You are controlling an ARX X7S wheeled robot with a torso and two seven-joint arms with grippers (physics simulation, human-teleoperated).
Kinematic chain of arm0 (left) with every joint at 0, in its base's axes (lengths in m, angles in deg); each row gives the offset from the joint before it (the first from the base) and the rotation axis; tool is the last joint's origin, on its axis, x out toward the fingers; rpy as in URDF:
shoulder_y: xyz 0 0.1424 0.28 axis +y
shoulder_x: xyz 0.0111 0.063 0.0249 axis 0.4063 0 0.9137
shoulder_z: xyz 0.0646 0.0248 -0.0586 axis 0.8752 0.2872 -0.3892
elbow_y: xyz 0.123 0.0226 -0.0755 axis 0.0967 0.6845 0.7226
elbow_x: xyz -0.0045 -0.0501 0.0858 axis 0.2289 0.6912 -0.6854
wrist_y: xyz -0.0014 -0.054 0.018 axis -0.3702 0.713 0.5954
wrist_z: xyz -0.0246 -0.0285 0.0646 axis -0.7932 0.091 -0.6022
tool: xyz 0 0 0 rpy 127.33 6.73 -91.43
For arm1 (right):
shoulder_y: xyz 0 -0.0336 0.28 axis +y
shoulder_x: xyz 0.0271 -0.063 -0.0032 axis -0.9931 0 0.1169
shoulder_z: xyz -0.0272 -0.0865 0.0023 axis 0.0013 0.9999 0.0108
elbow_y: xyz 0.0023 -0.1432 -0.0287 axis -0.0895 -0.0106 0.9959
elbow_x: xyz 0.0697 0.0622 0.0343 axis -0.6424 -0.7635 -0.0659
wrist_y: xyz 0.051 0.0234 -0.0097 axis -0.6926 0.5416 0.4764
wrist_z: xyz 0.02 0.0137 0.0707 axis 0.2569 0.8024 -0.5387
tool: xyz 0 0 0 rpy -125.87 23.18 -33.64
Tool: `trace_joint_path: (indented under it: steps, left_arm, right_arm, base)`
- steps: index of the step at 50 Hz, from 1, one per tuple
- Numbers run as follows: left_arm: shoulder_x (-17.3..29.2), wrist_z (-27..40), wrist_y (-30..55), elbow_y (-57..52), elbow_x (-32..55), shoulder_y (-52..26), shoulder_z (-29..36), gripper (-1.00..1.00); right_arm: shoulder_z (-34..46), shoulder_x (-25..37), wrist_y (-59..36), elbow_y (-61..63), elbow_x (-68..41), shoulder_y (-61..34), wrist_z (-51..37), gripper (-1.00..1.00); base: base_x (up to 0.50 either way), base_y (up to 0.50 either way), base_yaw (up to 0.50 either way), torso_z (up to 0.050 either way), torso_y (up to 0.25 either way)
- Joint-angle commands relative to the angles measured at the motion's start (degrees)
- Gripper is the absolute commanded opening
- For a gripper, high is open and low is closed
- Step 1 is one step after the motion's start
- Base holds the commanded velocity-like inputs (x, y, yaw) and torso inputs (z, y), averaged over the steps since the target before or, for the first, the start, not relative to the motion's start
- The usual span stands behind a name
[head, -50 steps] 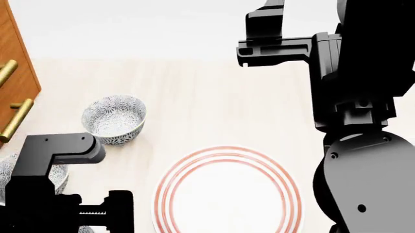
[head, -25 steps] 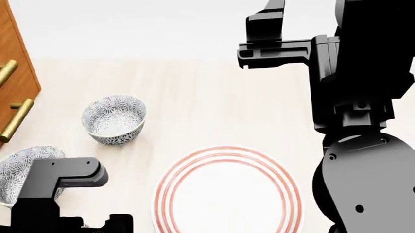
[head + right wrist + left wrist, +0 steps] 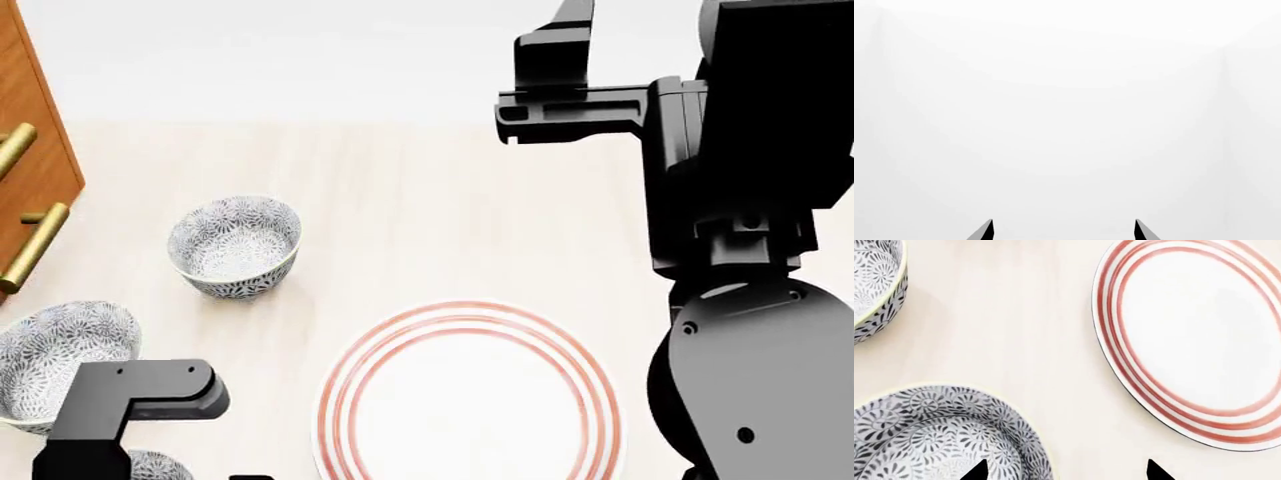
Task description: Put the bowl at the front on the plate.
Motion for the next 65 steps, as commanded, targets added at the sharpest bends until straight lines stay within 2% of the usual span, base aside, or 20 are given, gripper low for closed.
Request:
trace_joint_path:
  steps: [1,65]
  left_arm:
    - [0.47,-0.96,-0.63,0.23,-0.64,1.21,0.67,1.00]
    - [2.35,-6.26,-4.24,2.69,-4.07,6.17,4.19,1.00]
  right_arm:
    - [-0.01,0.19,0.06,-0.06,-0.16,0.01,-0.16,1.00]
    - [0.13,1.07,1.22,0.31,-0.47,0.68,-1.32,1.00]
  base:
    - [0.00,0.00,0.00,0.000,0.000]
    - [0.00,0.00,0.00,0.000,0.000]
